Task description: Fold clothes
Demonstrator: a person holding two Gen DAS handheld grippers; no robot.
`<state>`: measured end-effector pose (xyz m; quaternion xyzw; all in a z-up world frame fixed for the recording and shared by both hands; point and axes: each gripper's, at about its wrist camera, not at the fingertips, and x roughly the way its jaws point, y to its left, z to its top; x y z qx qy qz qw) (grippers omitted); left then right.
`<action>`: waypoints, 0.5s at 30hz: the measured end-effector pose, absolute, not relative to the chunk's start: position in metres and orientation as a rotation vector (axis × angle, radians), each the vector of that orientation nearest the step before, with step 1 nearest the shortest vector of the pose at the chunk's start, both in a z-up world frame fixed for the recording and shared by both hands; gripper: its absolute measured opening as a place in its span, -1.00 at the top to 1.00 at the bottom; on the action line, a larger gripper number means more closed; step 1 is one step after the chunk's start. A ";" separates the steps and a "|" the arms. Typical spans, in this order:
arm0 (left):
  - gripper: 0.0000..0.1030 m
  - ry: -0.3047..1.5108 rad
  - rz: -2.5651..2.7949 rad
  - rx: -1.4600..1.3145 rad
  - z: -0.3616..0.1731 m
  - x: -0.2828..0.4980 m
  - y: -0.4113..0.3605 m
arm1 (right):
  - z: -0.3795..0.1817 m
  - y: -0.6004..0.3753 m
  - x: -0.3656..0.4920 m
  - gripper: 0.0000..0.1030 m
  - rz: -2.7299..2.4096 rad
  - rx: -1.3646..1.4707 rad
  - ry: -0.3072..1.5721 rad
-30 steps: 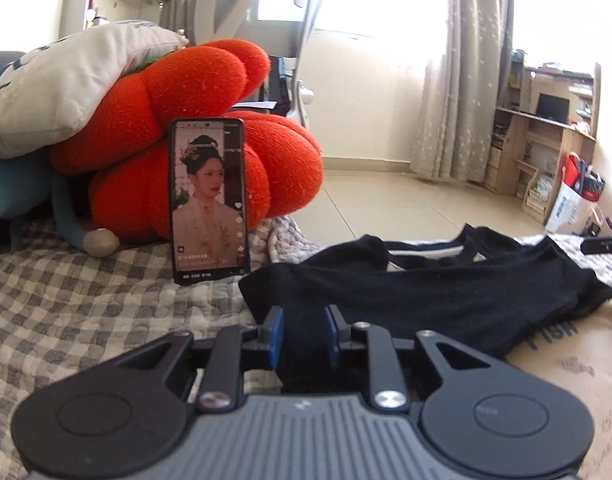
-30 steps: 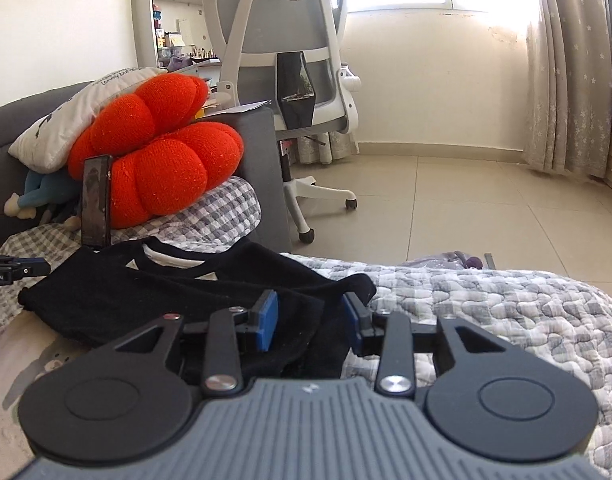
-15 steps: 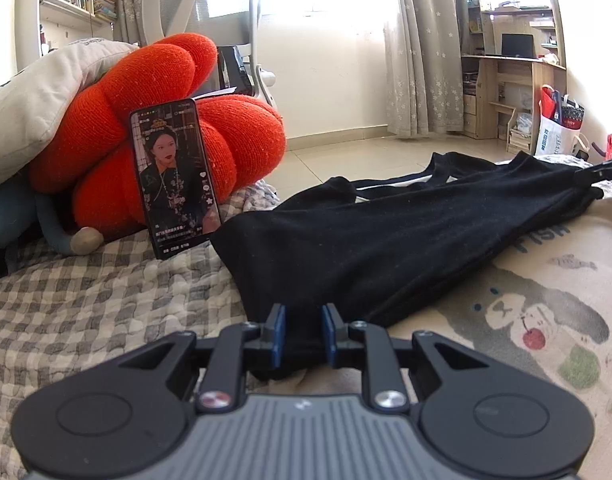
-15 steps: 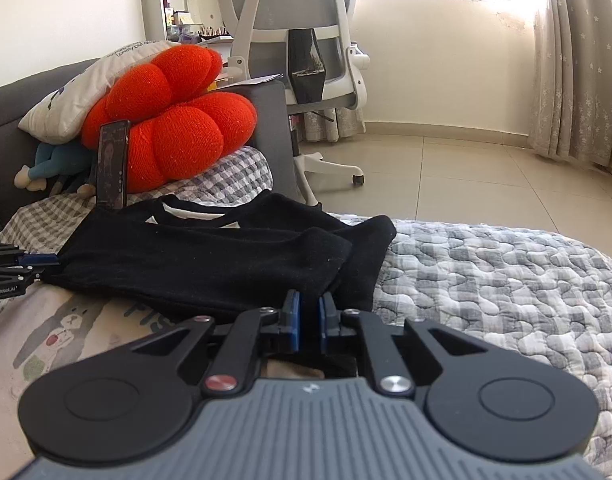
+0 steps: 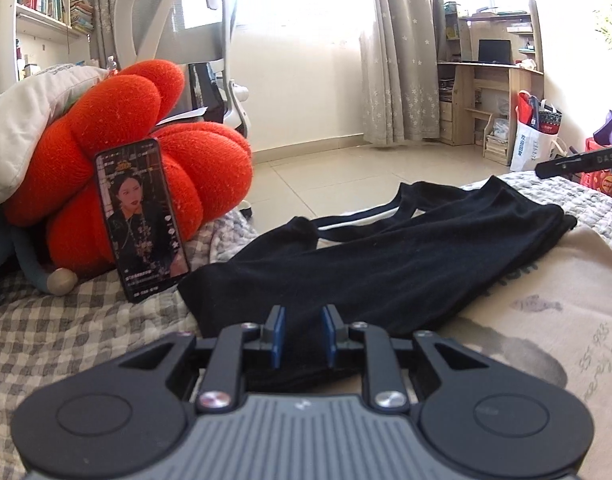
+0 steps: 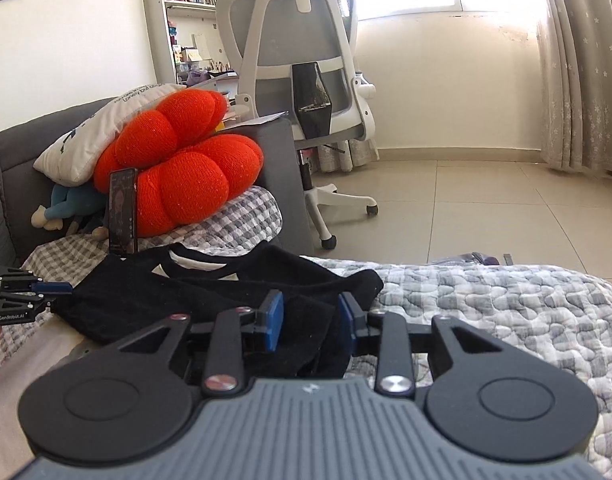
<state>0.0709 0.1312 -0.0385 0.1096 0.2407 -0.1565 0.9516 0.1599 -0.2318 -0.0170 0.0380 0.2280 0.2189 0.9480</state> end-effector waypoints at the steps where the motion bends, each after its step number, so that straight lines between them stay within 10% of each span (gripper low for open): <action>1: 0.60 0.484 -0.326 0.231 -0.038 0.073 0.126 | -0.019 -0.230 0.166 0.33 0.451 0.059 0.465; 15: 0.59 0.514 -0.342 0.320 -0.064 0.083 0.082 | -0.049 -0.185 0.197 0.48 0.501 -0.283 0.497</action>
